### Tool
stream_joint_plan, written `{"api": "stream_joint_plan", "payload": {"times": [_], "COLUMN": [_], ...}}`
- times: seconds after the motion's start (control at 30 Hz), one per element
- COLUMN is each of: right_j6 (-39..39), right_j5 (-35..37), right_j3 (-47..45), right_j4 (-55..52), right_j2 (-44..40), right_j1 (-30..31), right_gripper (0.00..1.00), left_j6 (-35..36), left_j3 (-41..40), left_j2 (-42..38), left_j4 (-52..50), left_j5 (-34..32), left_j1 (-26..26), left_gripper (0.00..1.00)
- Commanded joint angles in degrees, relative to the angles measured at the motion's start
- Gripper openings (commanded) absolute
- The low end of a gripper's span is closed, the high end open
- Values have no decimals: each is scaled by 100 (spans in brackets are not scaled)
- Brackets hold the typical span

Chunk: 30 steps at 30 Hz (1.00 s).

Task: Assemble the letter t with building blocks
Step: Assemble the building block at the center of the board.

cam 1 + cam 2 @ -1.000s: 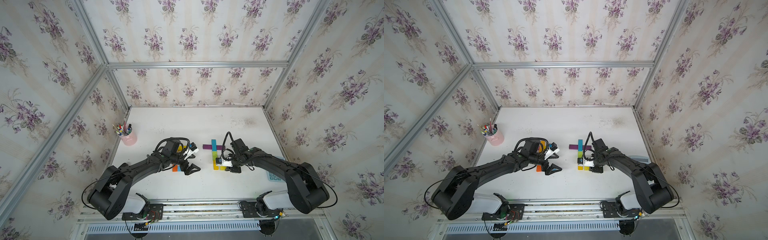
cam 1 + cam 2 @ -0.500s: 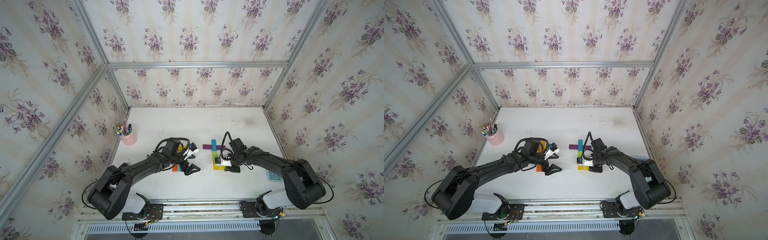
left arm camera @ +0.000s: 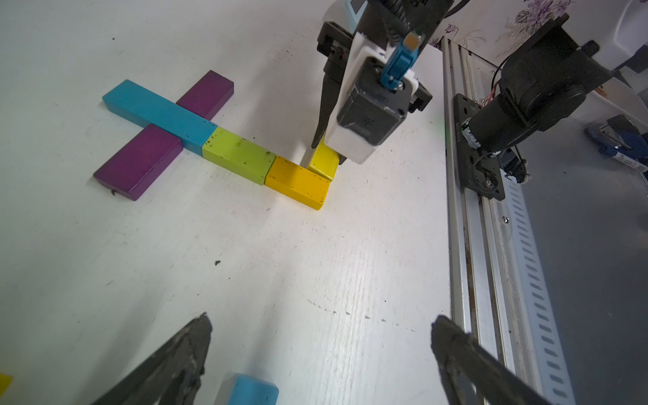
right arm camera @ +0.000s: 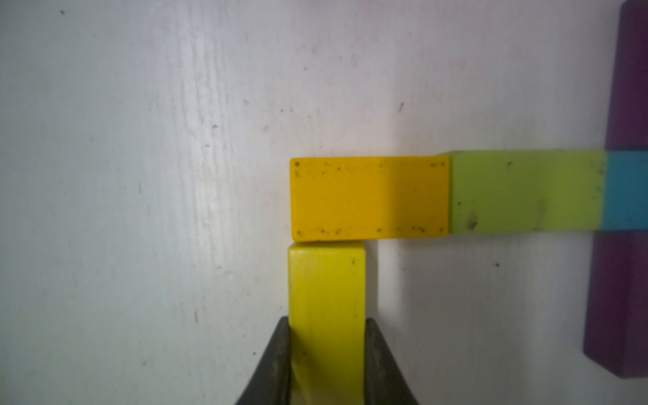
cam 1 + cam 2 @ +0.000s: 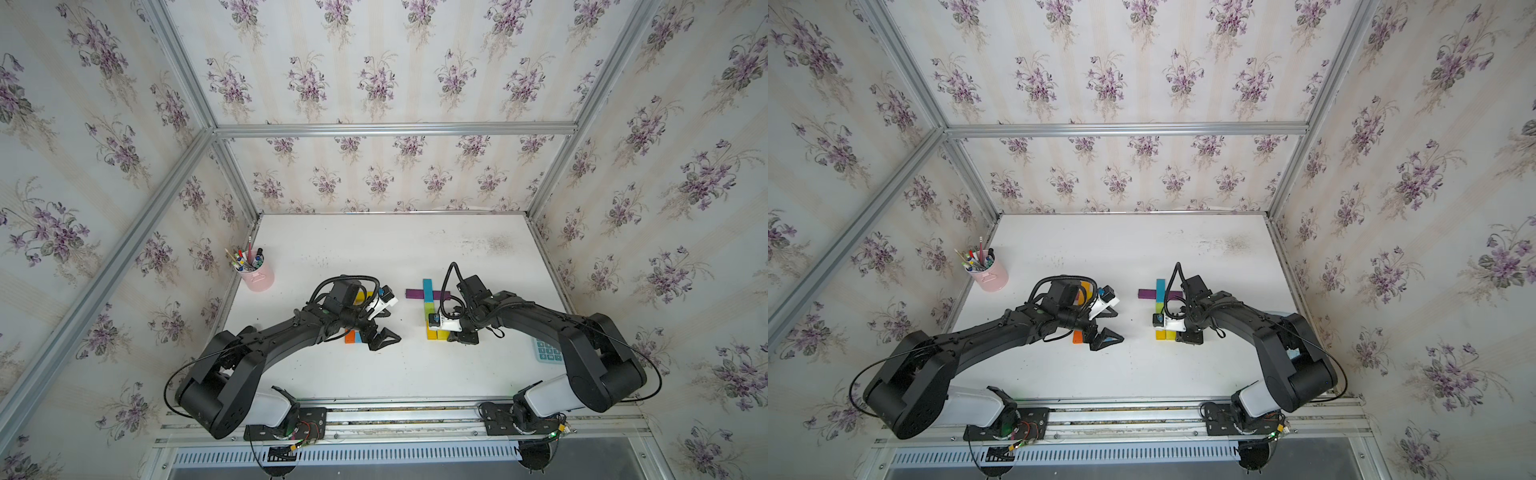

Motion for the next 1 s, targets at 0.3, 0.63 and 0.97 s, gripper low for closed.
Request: {"api": "stream_joint_plan", "payload": {"times": [0.3,0.63,0.97], "right_j6": [92,300,2490], "right_j5": [277,519,727], "right_j3": [-10,-108,-282], "right_j4": [62,260,591], "right_j2": [69,-408,-3312], "right_j1": [4,2,81], "right_gripper": [38,66,100], "left_j6": [103,112,120], "left_j3": [76,76,101], "left_j2": [17,11,19], "left_j4": [-65,-91,-88], "left_j5": [148,179,179], "left_j1": [9,9,1], "left_gripper": [100,100,100]}}
